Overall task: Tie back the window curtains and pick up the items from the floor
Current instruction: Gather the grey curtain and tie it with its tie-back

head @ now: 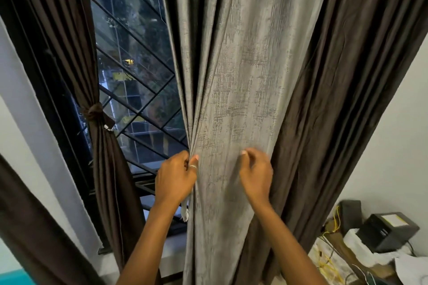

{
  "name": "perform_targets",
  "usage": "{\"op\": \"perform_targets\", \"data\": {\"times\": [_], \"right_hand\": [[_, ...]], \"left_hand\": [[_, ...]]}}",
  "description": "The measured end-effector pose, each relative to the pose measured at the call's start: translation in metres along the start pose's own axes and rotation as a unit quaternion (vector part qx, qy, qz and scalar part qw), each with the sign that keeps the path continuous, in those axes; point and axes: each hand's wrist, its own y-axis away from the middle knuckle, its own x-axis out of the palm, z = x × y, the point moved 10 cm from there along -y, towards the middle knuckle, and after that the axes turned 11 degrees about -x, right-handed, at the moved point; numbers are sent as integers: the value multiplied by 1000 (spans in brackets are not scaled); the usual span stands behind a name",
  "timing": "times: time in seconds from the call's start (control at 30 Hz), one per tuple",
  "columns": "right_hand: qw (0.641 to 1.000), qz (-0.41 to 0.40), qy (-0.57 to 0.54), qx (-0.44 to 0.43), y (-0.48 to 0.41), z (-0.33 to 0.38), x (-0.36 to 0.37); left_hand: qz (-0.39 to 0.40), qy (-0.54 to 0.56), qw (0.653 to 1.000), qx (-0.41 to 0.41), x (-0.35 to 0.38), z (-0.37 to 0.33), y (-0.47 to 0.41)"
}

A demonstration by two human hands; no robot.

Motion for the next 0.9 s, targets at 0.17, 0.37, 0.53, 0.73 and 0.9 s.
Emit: {"op": "perform_targets", "data": {"times": [0.17, 0.37, 0.53, 0.73, 0.9], "right_hand": [[986, 3, 84, 144, -26, -64, -33], [989, 85, 62, 102, -54, -62, -36], [992, 66, 46, 96, -44, -65, -41], [992, 59, -39, 104, -3, -51, -35], [991, 87, -61, 77, 16, -29, -9]], "left_hand": [[4, 2, 1000, 5, 2, 2, -1], [13, 14, 1000, 5, 5, 8, -7], [5, 0, 1000, 3, 3, 10, -12], [-1, 11, 1000, 0, 5, 15, -18], [-2, 17, 1000, 13, 13, 6, -14]]}}
